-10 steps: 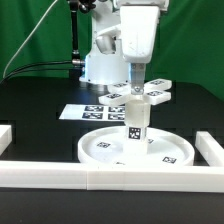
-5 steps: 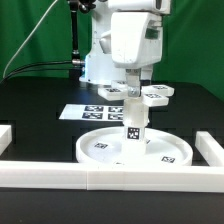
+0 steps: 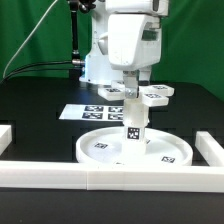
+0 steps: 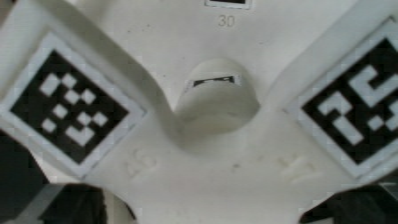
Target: Assemble round table
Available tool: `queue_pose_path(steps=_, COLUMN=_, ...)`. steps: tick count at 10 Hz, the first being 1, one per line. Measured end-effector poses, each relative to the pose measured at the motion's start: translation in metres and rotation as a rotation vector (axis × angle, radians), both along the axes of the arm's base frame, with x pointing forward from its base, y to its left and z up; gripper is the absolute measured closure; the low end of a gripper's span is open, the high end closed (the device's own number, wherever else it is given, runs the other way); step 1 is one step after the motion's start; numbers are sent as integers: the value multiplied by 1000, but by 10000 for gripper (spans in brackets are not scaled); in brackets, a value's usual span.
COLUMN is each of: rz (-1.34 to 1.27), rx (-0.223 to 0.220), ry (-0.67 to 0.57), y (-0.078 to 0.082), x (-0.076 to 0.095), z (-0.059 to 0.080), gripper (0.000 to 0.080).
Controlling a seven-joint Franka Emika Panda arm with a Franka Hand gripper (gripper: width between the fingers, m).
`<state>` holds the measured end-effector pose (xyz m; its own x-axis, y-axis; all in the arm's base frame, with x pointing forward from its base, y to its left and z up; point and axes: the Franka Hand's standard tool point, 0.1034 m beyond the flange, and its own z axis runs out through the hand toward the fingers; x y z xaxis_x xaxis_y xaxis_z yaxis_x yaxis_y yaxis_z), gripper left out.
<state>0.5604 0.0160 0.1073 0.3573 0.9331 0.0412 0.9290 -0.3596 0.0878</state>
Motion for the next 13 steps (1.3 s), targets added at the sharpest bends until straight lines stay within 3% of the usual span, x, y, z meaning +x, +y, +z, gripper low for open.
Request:
queue_pose_path(steps=1, rz=1, rx=0, ry=0, y=-1, x=0, z=0, gripper=151)
queue_pose_path(steps=2, rz=-1, rx=-1, ry=1, y=-2, x=0, z=-1, gripper=264)
queue_pose_path(steps=3, rz=2, rx=-1, ry=-5, y=-4, x=1, z=-1, gripper=264)
queue_pose_path(steps=4, rz=-7, rx=-1, ry=-13, y=-6, x=1, z=-1, gripper=357)
queue_pose_path(steps=7, rz=-53, rx=5, ry=-12, y=-5, x=1, z=-1, gripper=357)
queue_pose_path(steps=13, rz=-434, rx=45, ry=-8, y=-5, x=1, z=-1, gripper=356)
